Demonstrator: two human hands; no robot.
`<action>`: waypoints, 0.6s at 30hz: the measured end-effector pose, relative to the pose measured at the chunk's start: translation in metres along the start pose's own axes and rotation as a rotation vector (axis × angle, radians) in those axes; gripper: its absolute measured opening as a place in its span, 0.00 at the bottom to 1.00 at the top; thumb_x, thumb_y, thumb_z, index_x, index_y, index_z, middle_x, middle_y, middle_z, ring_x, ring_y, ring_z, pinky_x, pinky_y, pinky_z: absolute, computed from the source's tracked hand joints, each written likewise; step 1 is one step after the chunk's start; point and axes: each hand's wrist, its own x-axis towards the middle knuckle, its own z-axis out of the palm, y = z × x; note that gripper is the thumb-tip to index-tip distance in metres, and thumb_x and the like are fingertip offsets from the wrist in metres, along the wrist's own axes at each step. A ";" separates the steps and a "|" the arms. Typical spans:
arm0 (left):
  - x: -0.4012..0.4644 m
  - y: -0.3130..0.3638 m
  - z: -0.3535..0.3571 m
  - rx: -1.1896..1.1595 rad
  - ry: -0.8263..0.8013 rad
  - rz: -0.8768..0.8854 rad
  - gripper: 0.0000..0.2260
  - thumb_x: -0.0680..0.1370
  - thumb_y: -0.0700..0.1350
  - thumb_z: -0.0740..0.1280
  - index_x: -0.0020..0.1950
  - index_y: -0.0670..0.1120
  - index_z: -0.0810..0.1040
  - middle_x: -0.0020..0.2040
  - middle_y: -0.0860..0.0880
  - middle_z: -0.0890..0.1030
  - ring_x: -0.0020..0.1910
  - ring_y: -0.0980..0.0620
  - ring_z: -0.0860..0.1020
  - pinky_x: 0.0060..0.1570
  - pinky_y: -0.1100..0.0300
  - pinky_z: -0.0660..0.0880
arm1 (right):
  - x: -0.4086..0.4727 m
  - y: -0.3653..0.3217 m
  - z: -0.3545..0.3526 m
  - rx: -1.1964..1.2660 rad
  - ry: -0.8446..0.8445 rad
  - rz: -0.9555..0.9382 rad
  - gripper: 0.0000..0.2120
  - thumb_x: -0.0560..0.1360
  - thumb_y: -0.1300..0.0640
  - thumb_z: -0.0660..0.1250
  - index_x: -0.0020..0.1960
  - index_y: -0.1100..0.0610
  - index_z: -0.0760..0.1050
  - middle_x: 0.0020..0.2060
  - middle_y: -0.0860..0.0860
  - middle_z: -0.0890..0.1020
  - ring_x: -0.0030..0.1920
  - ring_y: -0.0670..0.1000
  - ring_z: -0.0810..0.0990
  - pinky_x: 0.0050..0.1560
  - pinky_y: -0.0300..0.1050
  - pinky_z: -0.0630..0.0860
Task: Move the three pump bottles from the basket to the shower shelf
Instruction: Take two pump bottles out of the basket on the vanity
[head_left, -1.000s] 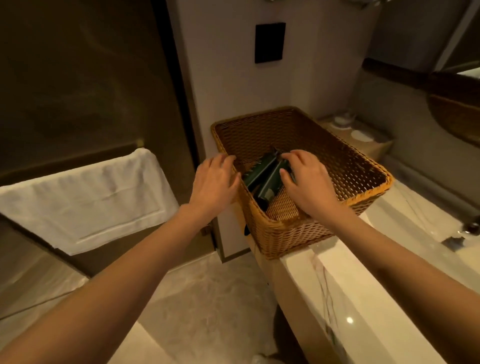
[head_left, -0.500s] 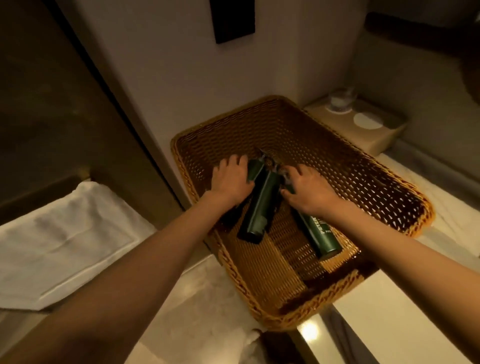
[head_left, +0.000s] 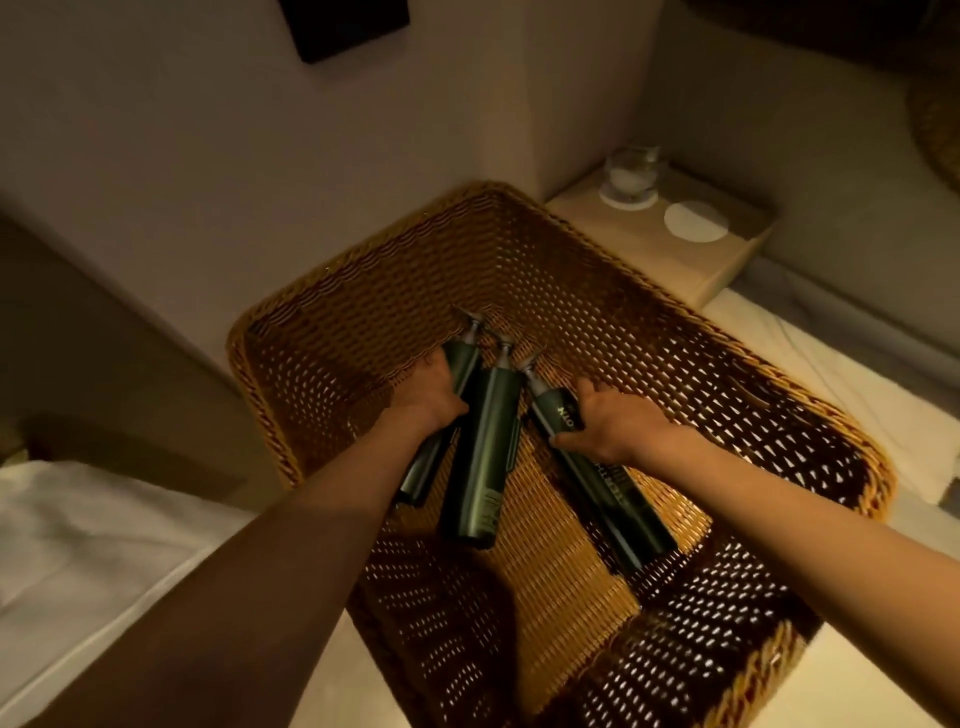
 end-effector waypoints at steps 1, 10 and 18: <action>0.002 -0.002 0.000 -0.054 0.003 -0.018 0.43 0.70 0.47 0.74 0.76 0.42 0.50 0.72 0.38 0.63 0.70 0.40 0.66 0.67 0.51 0.65 | 0.002 -0.001 0.001 0.009 -0.029 0.008 0.38 0.73 0.38 0.64 0.72 0.60 0.57 0.67 0.59 0.71 0.65 0.60 0.72 0.64 0.53 0.70; 0.006 -0.001 -0.013 -0.315 0.044 -0.034 0.39 0.65 0.38 0.76 0.72 0.44 0.61 0.67 0.40 0.72 0.64 0.41 0.72 0.62 0.51 0.72 | 0.021 -0.006 0.007 0.127 -0.100 0.064 0.39 0.64 0.35 0.72 0.64 0.58 0.67 0.55 0.53 0.76 0.56 0.55 0.77 0.56 0.49 0.75; -0.030 0.008 -0.032 -0.379 0.273 0.145 0.41 0.65 0.39 0.77 0.74 0.47 0.60 0.65 0.41 0.73 0.63 0.43 0.73 0.60 0.51 0.73 | 0.016 -0.002 0.001 0.261 -0.030 0.059 0.31 0.65 0.41 0.75 0.58 0.58 0.70 0.49 0.52 0.76 0.50 0.53 0.77 0.53 0.49 0.76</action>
